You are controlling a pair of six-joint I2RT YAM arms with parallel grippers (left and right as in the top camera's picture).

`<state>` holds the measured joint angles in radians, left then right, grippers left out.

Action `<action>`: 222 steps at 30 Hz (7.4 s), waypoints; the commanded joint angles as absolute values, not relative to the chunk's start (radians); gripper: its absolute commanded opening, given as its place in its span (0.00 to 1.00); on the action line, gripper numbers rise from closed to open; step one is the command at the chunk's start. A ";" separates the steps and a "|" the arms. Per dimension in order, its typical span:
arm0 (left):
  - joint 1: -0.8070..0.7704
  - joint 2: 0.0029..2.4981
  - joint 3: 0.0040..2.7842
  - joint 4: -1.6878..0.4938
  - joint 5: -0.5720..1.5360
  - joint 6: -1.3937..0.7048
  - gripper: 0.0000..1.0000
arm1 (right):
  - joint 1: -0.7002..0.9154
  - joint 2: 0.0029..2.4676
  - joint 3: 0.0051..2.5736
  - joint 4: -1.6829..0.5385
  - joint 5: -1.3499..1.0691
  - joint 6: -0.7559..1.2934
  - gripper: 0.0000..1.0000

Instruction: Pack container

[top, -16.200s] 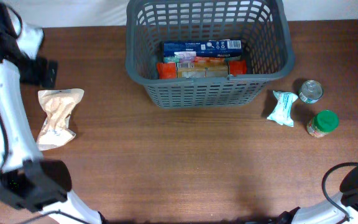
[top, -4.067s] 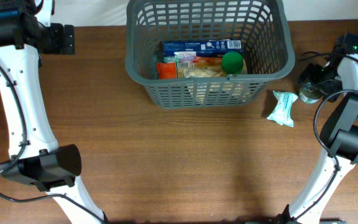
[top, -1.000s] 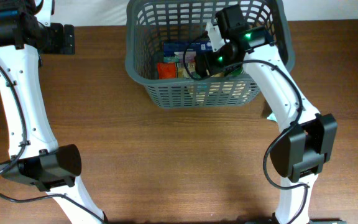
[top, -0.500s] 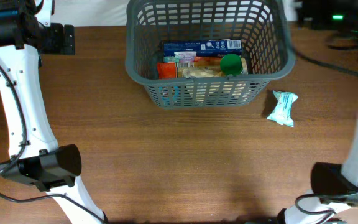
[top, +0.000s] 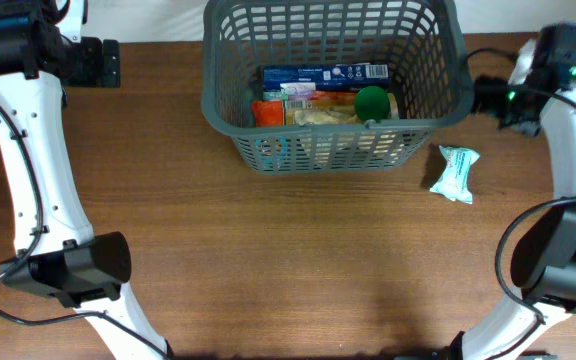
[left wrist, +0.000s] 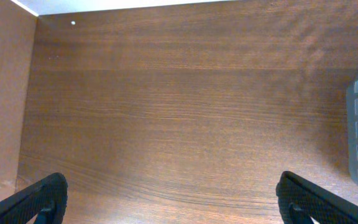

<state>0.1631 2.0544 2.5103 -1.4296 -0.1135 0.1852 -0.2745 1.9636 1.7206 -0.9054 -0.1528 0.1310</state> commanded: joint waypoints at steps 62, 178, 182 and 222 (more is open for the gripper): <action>0.165 2.048 2.507 -1.430 -0.121 0.173 0.99 | -0.036 1.554 1.822 -0.881 -0.234 0.123 0.07; 0.165 2.048 2.507 -1.430 -0.121 0.173 0.99 | -0.053 0.662 1.348 -0.904 0.001 -0.019 0.99; 0.165 2.048 2.507 -1.430 -0.121 0.173 0.99 | -0.003 0.430 0.989 -0.831 -0.014 -0.018 0.99; 0.165 2.048 2.507 -1.430 -0.121 0.173 0.99 | -0.001 0.003 0.154 -0.601 -0.014 -0.019 0.99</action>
<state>0.1631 2.0544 2.5095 -1.4296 -0.1131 0.1852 -0.0074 0.0154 0.1616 -0.6029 -0.0082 -0.0261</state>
